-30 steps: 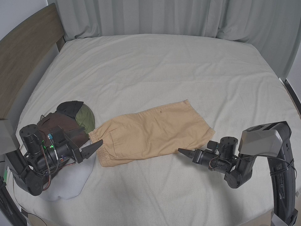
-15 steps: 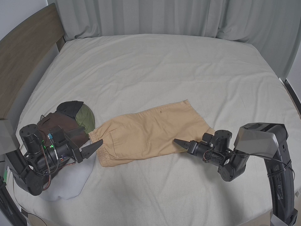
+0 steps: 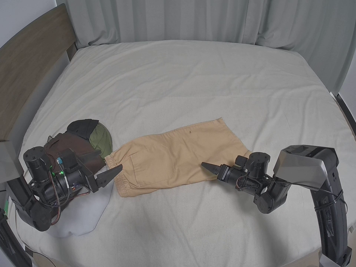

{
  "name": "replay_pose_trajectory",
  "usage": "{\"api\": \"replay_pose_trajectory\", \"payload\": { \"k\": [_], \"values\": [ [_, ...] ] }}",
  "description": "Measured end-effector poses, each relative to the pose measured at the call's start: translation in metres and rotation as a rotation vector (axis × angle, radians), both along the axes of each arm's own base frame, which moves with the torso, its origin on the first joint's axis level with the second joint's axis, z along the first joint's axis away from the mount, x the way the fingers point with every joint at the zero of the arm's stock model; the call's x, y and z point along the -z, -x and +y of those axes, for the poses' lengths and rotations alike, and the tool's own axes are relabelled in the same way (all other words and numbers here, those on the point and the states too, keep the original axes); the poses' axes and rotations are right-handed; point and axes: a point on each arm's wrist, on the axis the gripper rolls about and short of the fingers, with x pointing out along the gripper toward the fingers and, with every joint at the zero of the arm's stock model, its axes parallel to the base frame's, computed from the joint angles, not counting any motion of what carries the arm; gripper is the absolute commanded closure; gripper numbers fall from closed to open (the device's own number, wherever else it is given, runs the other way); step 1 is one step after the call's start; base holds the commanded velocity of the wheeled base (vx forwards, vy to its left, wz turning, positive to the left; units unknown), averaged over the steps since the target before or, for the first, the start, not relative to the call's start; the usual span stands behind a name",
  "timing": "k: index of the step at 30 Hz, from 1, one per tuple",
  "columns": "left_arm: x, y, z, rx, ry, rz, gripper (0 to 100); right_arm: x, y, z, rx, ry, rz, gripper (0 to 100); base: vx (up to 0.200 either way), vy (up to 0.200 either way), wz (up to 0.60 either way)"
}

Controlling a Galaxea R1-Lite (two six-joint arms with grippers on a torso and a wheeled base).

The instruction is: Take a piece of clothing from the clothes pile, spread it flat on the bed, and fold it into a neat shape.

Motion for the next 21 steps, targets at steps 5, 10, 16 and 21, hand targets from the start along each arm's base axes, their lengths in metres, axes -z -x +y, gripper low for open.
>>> {"api": "replay_pose_trajectory", "payload": {
  "k": [5,10,16,21],
  "values": [
    [-0.0004,-0.0001,-0.0009,0.004,0.007,0.004,0,0.0012,0.0007,0.0008,-0.002,0.002,0.003,100,0.000,0.000,0.00],
    [-0.0015,-0.0012,-0.0013,0.012,0.022,0.007,0,0.0028,0.0015,0.0017,-0.005,0.004,0.010,100,0.000,0.000,0.00],
    [-0.0023,-0.0014,-0.0020,0.025,0.043,0.019,0,0.0032,0.0019,0.0015,-0.005,0.003,0.011,100,0.000,0.000,0.00],
    [-0.0024,-0.0026,-0.0016,0.023,0.043,0.016,0,0.0045,0.0038,0.0009,-0.005,0.003,0.017,100,0.000,0.000,0.00]
  ]
}}
